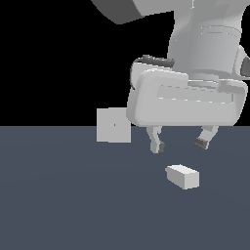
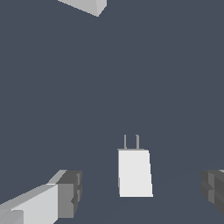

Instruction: Plug the charger into the wall socket.

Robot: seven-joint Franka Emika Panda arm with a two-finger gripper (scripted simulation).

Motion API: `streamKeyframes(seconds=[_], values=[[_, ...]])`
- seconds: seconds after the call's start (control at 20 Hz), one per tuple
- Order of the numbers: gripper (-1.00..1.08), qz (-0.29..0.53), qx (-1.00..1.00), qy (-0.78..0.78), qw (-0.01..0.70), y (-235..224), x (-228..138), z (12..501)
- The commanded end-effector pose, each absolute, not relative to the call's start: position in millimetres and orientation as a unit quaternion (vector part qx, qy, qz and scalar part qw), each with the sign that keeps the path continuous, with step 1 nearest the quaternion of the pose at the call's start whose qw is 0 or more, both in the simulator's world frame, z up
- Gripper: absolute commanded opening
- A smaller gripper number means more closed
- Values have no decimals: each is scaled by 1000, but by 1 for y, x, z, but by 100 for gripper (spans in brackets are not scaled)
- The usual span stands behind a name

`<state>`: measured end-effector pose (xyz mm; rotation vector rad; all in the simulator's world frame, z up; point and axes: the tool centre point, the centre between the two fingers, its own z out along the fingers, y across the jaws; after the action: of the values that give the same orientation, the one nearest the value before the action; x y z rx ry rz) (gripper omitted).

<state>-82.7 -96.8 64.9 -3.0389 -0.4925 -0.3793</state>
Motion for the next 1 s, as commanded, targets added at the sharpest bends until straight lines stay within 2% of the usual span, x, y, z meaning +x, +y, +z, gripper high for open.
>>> streamKeyframes(seconds=[0.0, 0.55, 0.95], values=[[100, -124, -979, -162, 20, -99, -83, 63], [100, -124, -979, -162, 21, -99, -84, 58], [100, -124, -979, -162, 21, -99, -84, 27]])
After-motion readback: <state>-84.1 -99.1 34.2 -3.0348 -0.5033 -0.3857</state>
